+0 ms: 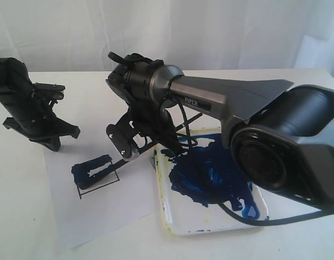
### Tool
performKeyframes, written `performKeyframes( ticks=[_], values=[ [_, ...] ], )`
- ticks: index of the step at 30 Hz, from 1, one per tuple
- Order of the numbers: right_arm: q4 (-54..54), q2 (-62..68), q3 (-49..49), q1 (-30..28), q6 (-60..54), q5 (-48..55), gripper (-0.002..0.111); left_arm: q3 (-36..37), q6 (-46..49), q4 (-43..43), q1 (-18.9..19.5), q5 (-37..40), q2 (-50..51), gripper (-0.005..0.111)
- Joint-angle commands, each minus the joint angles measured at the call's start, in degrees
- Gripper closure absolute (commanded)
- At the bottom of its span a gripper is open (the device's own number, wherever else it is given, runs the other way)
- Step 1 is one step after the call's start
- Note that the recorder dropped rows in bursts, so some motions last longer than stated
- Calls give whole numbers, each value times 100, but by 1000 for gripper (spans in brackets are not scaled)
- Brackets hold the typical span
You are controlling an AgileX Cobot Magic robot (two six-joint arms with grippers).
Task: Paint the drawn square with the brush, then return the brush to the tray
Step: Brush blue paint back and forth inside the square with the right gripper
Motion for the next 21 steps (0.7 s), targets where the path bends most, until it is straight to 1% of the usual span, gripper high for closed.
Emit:
performKeyframes(
  ticks=[1, 6, 12, 21],
  values=[
    [-27, -170, 19, 11, -49, 72, 108, 32, 7, 122, 23, 143, 92, 107],
    [-27, -266, 94, 11, 241, 72, 108, 32, 7, 122, 23, 143, 92, 107],
    [-27, -266, 283, 35, 341, 72, 108, 32, 7, 122, 23, 143, 92, 107],
    [-29, -266, 282, 104, 456, 72, 108, 32, 7, 122, 23, 143, 92, 107]
  ],
)
